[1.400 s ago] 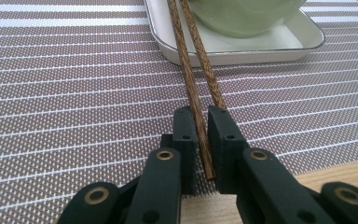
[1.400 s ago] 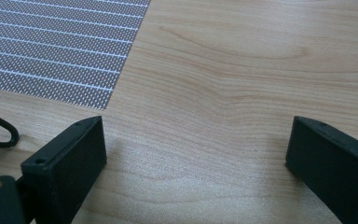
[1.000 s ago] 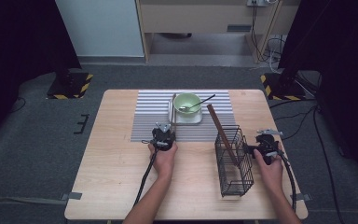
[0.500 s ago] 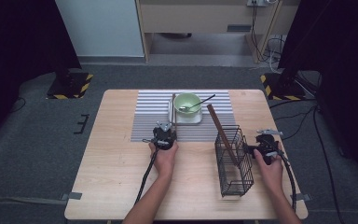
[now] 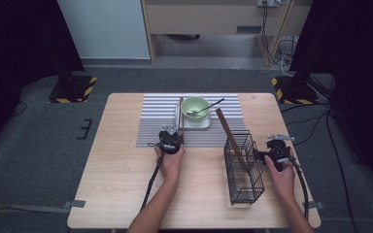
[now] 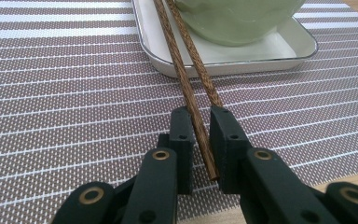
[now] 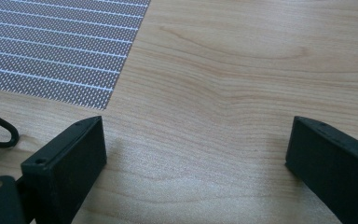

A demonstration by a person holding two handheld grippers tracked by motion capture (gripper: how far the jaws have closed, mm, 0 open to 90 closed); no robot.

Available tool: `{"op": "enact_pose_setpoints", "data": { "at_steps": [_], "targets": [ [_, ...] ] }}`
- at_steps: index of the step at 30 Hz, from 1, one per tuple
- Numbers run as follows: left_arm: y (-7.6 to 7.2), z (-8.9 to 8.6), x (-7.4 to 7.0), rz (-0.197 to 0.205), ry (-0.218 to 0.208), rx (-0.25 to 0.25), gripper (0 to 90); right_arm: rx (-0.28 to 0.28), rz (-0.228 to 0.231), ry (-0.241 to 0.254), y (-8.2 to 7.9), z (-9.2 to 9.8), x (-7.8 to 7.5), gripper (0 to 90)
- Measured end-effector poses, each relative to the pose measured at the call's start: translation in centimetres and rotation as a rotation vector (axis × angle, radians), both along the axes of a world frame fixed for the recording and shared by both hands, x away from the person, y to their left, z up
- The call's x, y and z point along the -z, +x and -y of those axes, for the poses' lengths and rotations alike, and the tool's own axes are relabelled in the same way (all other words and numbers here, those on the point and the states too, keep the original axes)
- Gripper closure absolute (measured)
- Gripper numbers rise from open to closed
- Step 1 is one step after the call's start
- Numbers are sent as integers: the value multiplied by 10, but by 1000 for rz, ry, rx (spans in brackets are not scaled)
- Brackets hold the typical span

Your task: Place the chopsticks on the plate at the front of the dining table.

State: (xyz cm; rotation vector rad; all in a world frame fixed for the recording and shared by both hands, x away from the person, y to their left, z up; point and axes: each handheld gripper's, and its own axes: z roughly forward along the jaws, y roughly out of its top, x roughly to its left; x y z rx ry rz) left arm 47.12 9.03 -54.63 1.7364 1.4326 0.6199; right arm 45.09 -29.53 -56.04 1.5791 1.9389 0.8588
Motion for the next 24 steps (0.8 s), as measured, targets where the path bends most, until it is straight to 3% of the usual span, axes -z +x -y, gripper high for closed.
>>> {"op": "enact_pose_setpoints", "data": {
  "at_steps": [14, 24],
  "targets": [
    [1, -1, 0, 5, -10, 13, 779, 0, 0, 0, 0, 0, 0, 51],
    [-6, 0, -12, 41, 7, 26, 729, 0, 0, 0, 0, 0, 0, 51]
  ]
}}
